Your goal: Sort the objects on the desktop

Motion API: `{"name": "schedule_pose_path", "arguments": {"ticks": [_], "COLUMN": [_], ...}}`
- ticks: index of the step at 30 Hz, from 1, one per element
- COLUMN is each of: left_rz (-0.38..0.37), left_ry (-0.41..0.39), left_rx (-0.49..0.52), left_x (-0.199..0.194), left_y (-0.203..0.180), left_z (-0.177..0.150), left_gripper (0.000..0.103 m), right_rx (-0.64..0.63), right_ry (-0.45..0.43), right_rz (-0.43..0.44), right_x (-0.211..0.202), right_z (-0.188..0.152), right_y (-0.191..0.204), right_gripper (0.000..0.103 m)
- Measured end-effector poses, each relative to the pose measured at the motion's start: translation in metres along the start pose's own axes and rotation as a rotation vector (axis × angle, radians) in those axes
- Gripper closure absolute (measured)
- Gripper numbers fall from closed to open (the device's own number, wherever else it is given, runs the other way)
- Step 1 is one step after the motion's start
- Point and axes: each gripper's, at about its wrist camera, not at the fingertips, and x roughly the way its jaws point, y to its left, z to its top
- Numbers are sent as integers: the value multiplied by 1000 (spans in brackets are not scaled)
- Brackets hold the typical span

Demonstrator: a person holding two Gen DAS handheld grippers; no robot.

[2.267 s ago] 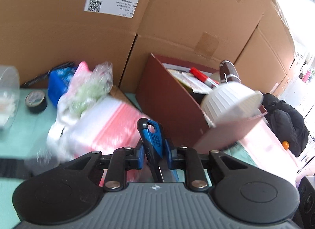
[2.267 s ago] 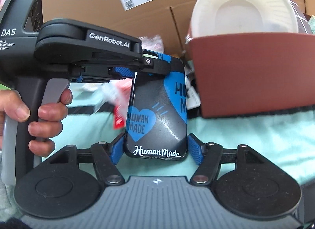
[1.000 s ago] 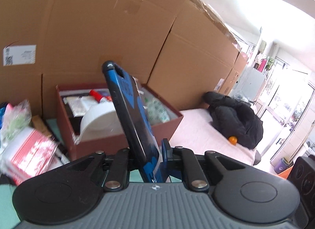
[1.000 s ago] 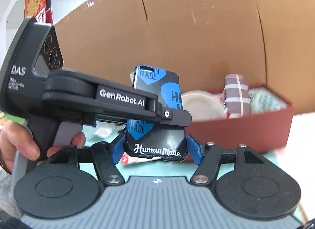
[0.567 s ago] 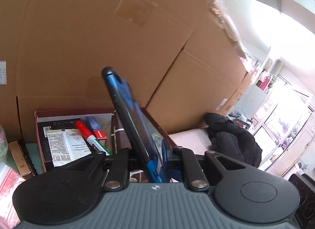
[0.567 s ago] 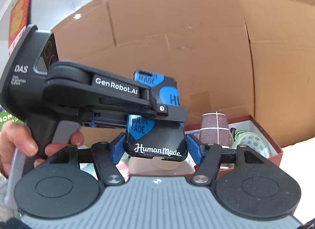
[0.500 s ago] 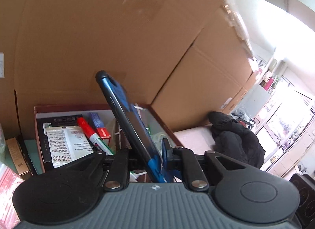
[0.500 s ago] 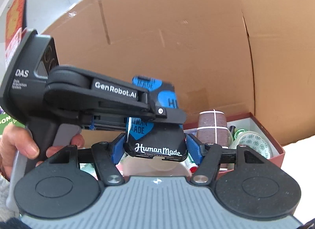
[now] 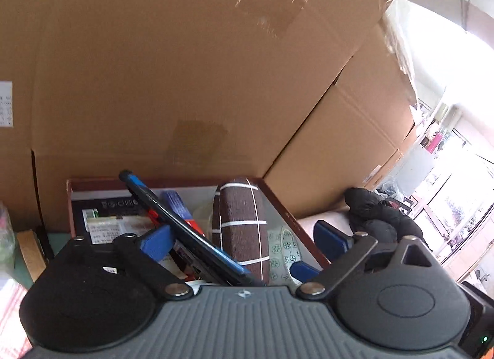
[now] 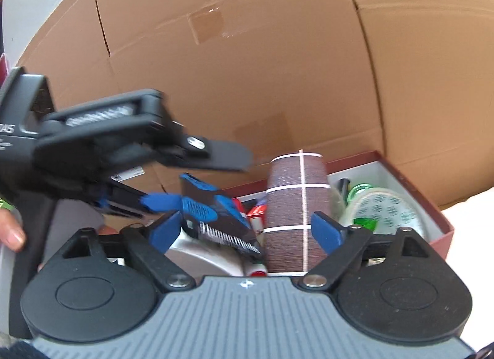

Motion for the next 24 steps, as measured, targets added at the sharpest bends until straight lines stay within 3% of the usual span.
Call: {"name": "schedule_pose_path", "arguments": {"ticks": [5,13,17,24], "left_rz": [16,44,62,171], "left_ry": [-55,-56,-51,-36], "left_rx": [46,24,61,141], "left_x": [-16,-27,-36,-55], "left_y": [-1,4,0,-18], "left_z": [-3,-2,-10,-29], "left_gripper": [0,0,0,0], "right_rx": [36,69,64,16], "right_ry": [0,-10,-2,22], "right_rz": [-13,-38,-39,-108], "right_x": [-10,-20,-20,-35], "right_z": [-7,-9,-10,-13], "right_y": [-12,-17,-13,8], "right_gripper": [12,12,11,8]}}
